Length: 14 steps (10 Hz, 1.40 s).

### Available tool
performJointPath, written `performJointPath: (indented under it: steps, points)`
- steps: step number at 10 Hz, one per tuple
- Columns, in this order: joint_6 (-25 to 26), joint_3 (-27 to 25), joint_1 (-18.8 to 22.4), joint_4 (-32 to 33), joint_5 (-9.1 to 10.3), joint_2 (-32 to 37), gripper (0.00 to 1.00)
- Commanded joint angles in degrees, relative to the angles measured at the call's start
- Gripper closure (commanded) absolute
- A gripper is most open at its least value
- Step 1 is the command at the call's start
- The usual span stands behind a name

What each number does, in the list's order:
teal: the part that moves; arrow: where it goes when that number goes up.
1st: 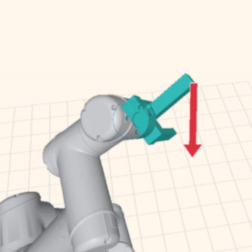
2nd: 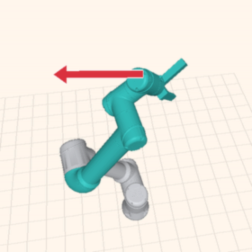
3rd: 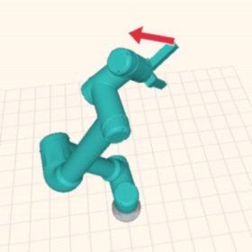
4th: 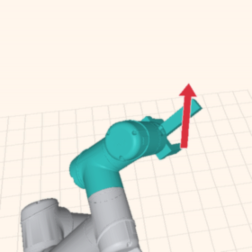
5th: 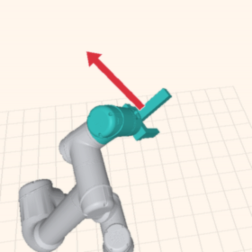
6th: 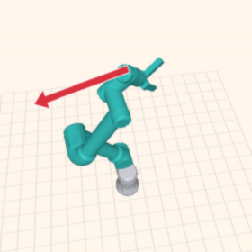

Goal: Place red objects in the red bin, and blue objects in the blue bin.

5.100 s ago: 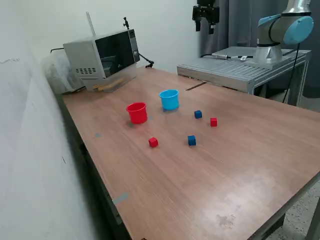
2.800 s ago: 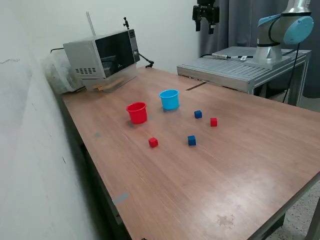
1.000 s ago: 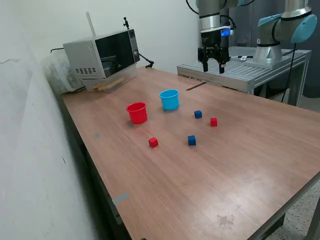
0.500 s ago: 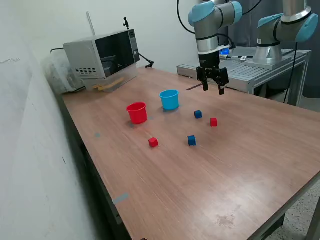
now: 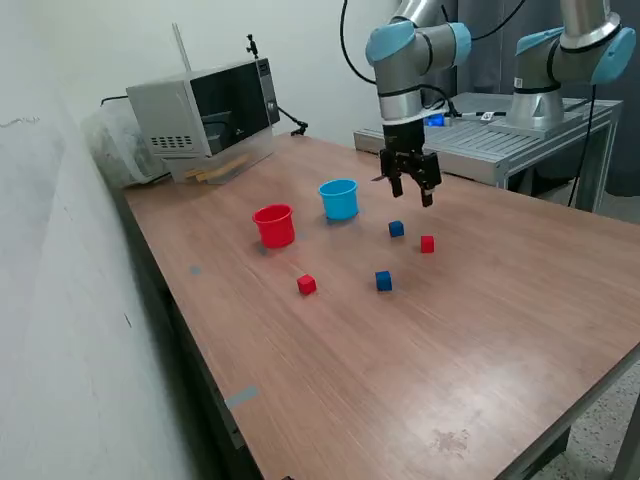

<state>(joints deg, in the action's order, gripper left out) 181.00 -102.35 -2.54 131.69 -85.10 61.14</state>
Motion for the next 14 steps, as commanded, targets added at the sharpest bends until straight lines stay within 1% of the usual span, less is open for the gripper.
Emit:
performJointPath:
  steps: [1,2,5,8,10,12,13,14]
  points:
    - [-2.75,0.05,-1.24,2.87,0.03,-1.98,0.00]
    - [-3.71,-0.56,-1.50,2.96,-0.15,-2.26,0.00]
    - [-3.81,-3.63,-1.94,6.46,-0.50,-2.17,0.00]
    - [-3.46,-3.56,-2.03,7.00,-0.59,-2.17,0.00]
    - [-2.94,-2.59,-2.55,7.44,-0.85,-2.87,0.00]
    - [5.02,-1.89,-3.08,7.35,-0.85,-3.40,0.00]
    - [6.46,-1.80,-3.17,7.27,-0.85,-3.49,0.00]
    - [6.65,-1.80,-3.17,7.18,-1.11,-3.58,0.00]
